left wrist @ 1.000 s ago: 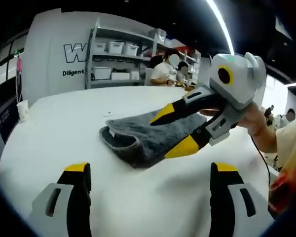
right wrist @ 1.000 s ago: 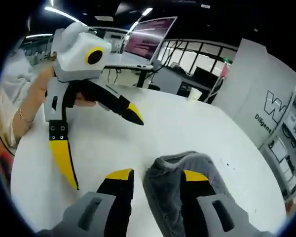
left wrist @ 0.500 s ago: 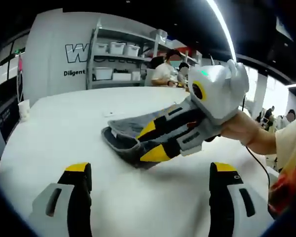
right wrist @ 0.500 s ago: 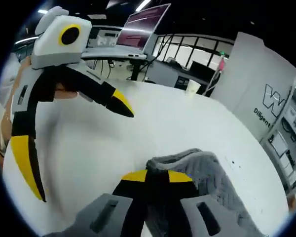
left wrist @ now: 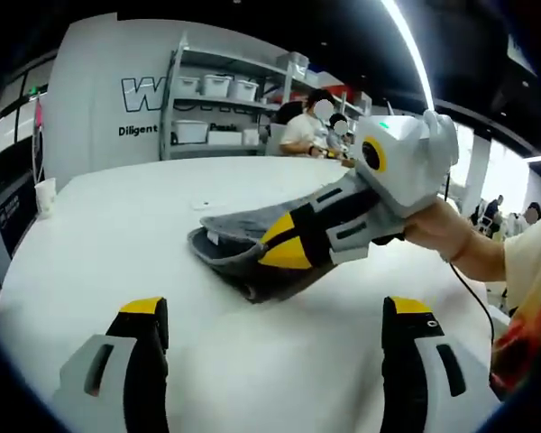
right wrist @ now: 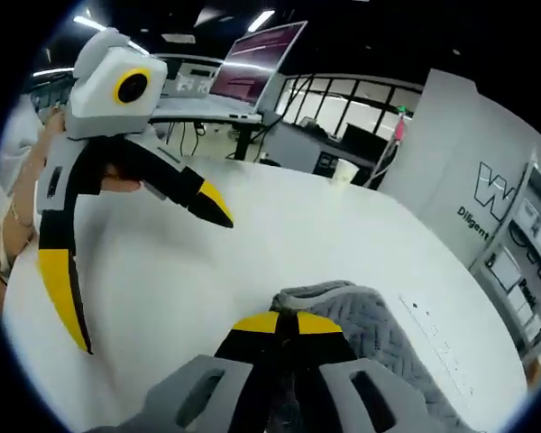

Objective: Open the folded towel by lifting each exposed corner and separating the folded layers until the towel lies flat within the target outline without major curled edges

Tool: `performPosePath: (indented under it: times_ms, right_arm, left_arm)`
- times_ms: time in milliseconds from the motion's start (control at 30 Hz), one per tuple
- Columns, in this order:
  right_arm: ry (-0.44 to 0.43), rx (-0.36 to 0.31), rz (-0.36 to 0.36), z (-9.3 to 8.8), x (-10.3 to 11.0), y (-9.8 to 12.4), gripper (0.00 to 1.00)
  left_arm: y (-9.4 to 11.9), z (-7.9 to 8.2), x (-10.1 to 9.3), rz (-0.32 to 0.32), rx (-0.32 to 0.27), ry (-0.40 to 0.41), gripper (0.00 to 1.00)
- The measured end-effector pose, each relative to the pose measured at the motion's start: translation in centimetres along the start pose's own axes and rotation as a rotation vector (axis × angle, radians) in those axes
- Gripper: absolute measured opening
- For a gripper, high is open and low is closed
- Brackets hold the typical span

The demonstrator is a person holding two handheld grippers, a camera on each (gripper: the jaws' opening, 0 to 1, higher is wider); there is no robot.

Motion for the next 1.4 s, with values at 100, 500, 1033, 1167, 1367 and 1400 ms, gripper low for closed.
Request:
performPosePath:
  times_ms: [100,500,1033,1167,1367,1400]
  right_arm:
    - [-0.002,-0.009,-0.029,0.2,-0.9,0.8,0.00]
    - [-0.036,-0.017,-0.160,-0.9,-5.4,5.1,0.00]
    - [-0.067,-0.007,-0.350,-3.0,-10.5,13.1,0.00]
    - [-0.070,0.001,-0.412,-3.6,-11.7,15.7,0.00]
    - [-0.078,0.009,-0.509,-4.4,-13.5,19.9,0.00]
    - [-0.080,0.012,-0.525,-4.6,-13.9,20.6,0.00]
  left_arm:
    - [0.0,0.0,0.0,0.000,0.001,0.001,0.96]
    - [-0.2,-0.2,0.1,0.003,0.011,-0.001,0.96]
    - [-0.3,-0.6,0.3,0.020,0.024,0.000,0.96]
    - [-0.3,-0.6,0.4,0.023,0.027,0.001,0.96]
    - [-0.3,-0.6,0.5,0.026,0.032,0.000,0.96]
    - [-0.3,-0.6,0.6,0.027,0.033,0.000,0.96]
Point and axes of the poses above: the point that each gripper's makers call its tool centre point, and the gripper's own axes: y roughly backward along the fingers, x roughly to its left, z roughly out of its top, the point moved 4 cm from there along y, roughly backward along the fingers, and after that the axes turned 8 degrees about y, right-handed, at the moved point
